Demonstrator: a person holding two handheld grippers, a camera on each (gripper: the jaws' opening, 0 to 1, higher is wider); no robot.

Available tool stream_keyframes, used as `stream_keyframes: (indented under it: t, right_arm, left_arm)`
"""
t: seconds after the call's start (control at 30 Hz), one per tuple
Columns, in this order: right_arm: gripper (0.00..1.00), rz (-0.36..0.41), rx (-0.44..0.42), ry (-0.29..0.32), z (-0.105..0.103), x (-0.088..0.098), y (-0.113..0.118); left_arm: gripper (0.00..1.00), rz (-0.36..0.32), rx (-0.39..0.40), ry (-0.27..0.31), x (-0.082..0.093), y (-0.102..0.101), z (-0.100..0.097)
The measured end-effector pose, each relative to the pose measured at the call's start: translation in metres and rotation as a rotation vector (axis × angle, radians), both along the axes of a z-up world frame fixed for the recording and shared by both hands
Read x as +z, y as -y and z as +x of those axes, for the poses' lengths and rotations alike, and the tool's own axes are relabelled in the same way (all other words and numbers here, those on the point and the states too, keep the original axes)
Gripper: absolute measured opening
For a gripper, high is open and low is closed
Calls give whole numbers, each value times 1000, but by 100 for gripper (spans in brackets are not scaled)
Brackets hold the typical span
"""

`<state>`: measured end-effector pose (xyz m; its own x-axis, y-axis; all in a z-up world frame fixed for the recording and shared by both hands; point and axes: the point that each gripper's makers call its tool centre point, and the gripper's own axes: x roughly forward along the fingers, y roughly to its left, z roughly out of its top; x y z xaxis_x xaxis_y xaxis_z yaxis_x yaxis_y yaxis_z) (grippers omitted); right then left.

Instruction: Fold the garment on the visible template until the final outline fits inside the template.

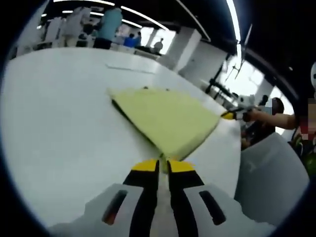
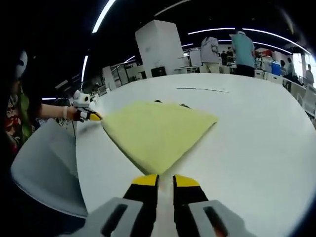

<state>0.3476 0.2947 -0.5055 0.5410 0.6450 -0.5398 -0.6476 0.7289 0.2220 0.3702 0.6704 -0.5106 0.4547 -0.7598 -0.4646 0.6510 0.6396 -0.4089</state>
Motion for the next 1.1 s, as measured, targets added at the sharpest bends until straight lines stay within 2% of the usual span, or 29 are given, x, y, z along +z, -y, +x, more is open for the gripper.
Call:
stream_keyframes:
  t: [0.23, 0.3, 0.47, 0.53, 0.63, 0.67, 0.73, 0.83, 1.1]
  right_arm:
    - [37, 37, -24, 55, 3, 19, -7]
    - [43, 43, -19, 60, 2, 21, -11]
    - [63, 31, -21, 46, -2, 19, -15]
    - [75, 22, -33, 59, -2, 20, -14]
    - [94, 23, -46, 67, -1, 21, -14]
    - [100, 24, -53, 61, -1, 21, -13]
    - [100, 13, -61, 52, -3, 19, -11]
    - [100, 12, -75, 56, -3, 19, -10]
    - [100, 34, -93, 58, -9, 21, -9]
  left_arm:
    - [26, -64, 74, 72, 26, -8, 15]
    - [38, -72, 84, 96, 37, -3, 17]
    - [61, -60, 74, 132, 45, 3, 13]
    - [70, -49, 71, 142, 45, 3, 12]
    - [94, -24, 69, 148, 40, 2, 10]
    - [97, -20, 69, 150, 38, 2, 10]
    - [98, 19, 55, 158, 34, -2, 7]
    - [99, 1, 60, 142, 32, -1, 6]
    - [99, 2, 64, 153, 33, -3, 7]
